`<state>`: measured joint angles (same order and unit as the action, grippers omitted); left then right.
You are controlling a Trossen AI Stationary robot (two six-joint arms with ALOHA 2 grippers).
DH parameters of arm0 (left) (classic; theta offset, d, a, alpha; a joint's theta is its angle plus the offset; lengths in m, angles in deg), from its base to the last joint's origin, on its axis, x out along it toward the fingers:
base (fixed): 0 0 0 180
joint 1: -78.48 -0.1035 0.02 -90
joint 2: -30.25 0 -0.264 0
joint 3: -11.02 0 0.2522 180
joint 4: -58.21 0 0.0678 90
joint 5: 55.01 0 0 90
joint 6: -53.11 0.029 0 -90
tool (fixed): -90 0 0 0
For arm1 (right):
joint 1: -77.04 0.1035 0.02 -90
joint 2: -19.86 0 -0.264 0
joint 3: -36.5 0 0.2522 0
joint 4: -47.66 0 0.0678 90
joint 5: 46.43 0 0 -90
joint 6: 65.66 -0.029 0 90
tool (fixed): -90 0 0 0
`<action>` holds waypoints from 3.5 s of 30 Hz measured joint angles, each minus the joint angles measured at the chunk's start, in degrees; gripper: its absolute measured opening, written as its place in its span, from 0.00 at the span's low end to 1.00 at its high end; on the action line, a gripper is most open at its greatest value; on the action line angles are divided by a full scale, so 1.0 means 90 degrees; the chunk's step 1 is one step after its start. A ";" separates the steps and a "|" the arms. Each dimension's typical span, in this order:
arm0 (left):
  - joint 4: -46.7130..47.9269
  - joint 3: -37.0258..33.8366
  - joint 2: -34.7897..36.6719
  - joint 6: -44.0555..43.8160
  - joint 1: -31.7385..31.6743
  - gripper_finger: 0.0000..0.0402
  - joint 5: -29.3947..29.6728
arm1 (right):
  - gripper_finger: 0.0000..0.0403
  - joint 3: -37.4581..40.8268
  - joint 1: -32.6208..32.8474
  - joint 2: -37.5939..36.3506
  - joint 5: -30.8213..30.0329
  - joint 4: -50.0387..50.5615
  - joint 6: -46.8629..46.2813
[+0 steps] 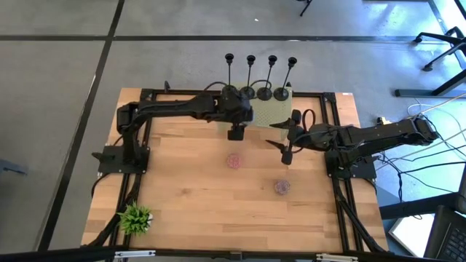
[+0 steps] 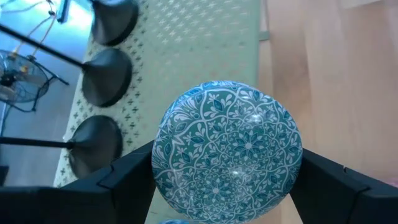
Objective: Pick & Place candle stick holders
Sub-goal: Put the light blue scented candle on the shelf, then put the pink scented candle on the shelf
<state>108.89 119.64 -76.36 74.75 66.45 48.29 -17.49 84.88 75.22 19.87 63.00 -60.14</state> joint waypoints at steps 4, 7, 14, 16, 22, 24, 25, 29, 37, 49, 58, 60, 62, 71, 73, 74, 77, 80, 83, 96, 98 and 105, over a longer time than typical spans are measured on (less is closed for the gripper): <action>0.0056 0.0014 -0.0124 -0.0089 -0.0196 0.76 -0.0045 | 0.68 0.0000 0.0002 0.0033 0.0043 0.0191 -0.0214; 0.0061 0.0011 -0.0148 -0.0239 -0.0304 0.76 -0.0069 | 0.68 0.0000 0.0002 0.0060 0.0044 0.0350 -0.0214; 0.0025 0.0011 -0.0140 -0.0316 -0.0450 0.76 -0.0223 | 0.68 -0.0002 -0.0068 0.0433 0.0041 -0.0028 -0.0209; 0.0030 0.0011 -0.0141 -0.0366 -0.0487 0.76 -0.0333 | 0.67 -0.0002 -0.0149 0.0639 0.0034 -0.0332 -0.0192; 0.0044 0.0009 -0.0193 -0.0245 -0.0512 0.76 -0.0450 | 0.59 -0.0002 -0.0391 0.1145 -0.0527 -0.0996 -0.0096; 0.0021 0.0009 -0.0191 -0.0151 -0.0508 0.76 -0.0452 | 0.52 -0.0002 -0.0513 0.1209 -0.0527 -0.1118 -0.0058; 0.0022 0.0009 -0.0191 -0.0121 -0.0507 0.76 -0.0452 | 0.47 -0.0002 -0.0577 0.1261 -0.0531 -0.1218 -0.0066; 0.0016 0.0009 -0.0191 -0.0107 -0.0512 0.76 -0.0450 | 0.29 -0.0002 -0.0890 0.1466 -0.0532 -0.1652 -0.0275; 0.0005 -0.0001 -0.0287 -0.0101 -0.0522 0.76 -0.0476 | 0.10 -0.0002 -0.1538 0.2151 -0.0512 -0.2346 -0.0398; -0.0184 0.0006 -0.0397 0.0068 -0.0554 0.76 -0.0435 | 0.09 -0.0002 -0.2026 0.2921 0.0186 -0.3271 -0.0301; -0.0283 0.0004 -0.0400 0.0073 -0.0561 0.78 -0.0399 | 0.09 0.0000 -0.2171 0.3093 0.0547 -0.3366 -0.0296; -0.0298 0.0004 -0.0400 0.0086 -0.0559 0.81 -0.0397 | 0.09 0.0000 -0.2195 0.3093 0.0544 -0.3358 -0.0296; -0.0310 0.0004 -0.0400 0.0161 -0.0556 0.83 -0.0250 | 0.09 0.0000 -0.2212 0.3093 0.0542 -0.3346 -0.0296; -0.0303 0.0004 -0.0400 0.0353 -0.0406 0.85 0.0340 | 0.09 0.0000 -0.2217 0.3096 0.0522 -0.3342 -0.0255; -0.0297 0.0004 -0.0400 0.0368 -0.0340 0.85 0.0442 | 0.09 0.0000 -0.2215 0.3096 0.0490 -0.3344 -0.0207; -0.0289 0.0004 -0.0400 0.0414 -0.0301 0.85 0.0509 | 0.09 0.0000 -0.2215 0.3096 0.0428 -0.3341 -0.0202; -0.0244 0.0004 -0.0400 0.0555 -0.0170 0.85 0.0772 | 0.09 0.0000 -0.2215 0.3096 0.0269 -0.3342 -0.0184; -0.0245 0.0004 -0.0372 0.0791 0.0002 0.85 0.1099 | 0.09 0.0000 -0.2215 0.3095 0.0283 -0.3341 -0.0184; -0.0293 0.0032 -0.0263 0.0954 0.0164 0.85 0.1226 | 0.09 0.0002 -0.2177 0.3039 0.0309 -0.3301 -0.0184; 0.1282 0.0093 0.1461 -0.0764 0.0734 0.85 0.1506 | 0.10 0.0006 -0.1259 0.1114 0.0428 -0.1662 0.0797; 0.1298 -0.0048 0.1857 -0.1086 0.0843 0.85 0.1202 | 0.10 0.0005 -0.1091 0.0785 0.0657 -0.1452 0.0860; 0.1426 -0.0965 0.3069 -0.1841 0.1371 0.85 0.1063 | 0.17 -0.0110 -0.0650 -0.0054 0.0826 -0.0734 0.0809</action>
<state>121.73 110.95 -48.74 58.18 78.79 57.86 -18.48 79.02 74.74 27.30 56.40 -52.86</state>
